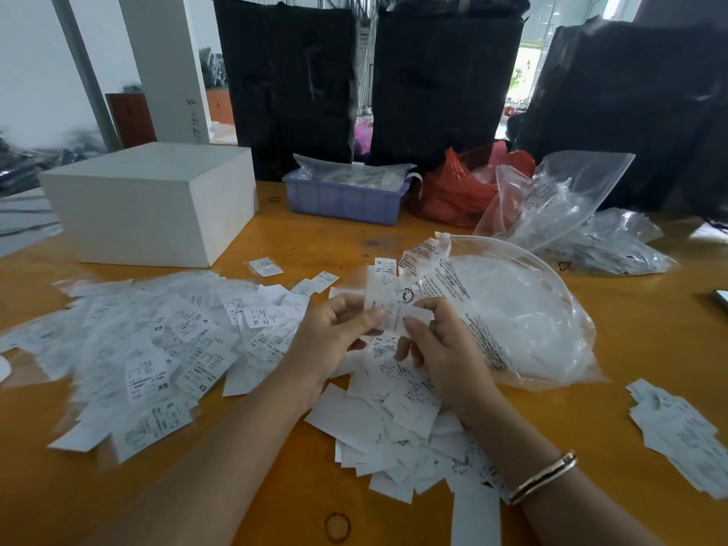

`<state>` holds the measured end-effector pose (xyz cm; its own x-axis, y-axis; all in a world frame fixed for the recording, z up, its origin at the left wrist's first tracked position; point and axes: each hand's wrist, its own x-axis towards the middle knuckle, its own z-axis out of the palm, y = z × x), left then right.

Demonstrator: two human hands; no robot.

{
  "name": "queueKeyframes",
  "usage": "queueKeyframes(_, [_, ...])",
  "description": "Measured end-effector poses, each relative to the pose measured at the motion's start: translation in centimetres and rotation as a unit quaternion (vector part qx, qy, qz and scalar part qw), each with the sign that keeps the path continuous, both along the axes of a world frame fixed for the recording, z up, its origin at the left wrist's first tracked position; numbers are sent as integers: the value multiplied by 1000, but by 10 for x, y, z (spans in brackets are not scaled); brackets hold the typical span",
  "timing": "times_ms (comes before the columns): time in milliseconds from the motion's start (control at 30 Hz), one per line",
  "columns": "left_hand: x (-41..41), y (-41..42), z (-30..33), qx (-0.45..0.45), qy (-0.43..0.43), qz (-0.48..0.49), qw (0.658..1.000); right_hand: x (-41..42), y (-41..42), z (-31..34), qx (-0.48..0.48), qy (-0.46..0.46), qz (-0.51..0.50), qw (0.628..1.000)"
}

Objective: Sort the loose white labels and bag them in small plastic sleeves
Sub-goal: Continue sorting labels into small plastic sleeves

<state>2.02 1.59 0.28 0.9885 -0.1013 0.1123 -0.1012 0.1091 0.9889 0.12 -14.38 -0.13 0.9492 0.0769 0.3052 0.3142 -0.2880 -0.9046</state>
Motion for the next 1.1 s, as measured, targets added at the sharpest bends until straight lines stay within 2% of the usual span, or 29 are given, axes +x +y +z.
queueKeyframes(167, [3,0,-2,-5,9,19,1000,1,-6,1,110,20,5,994])
queueKeyframes(367, [2,-3,-4,25,16,-10,1000,1,-1,-1,77,18,26,997])
queueKeyframes(533, [4,0,-3,-6,20,18,1000,3,-5,0,102,10,-9,995])
queueKeyframes(700, [1,-3,-4,51,9,-16,999,0,1,2,98,29,15,995])
queueKeyframes(833, [0,-3,-4,52,2,-26,998,-3,4,3,58,35,31,997])
queueKeyframes(1000, [1,-3,-3,31,17,-15,999,-3,-1,4,85,15,-19,996])
queueKeyframes(1100, [0,-3,-3,63,24,-19,998,-3,-1,4,48,-2,-36,998])
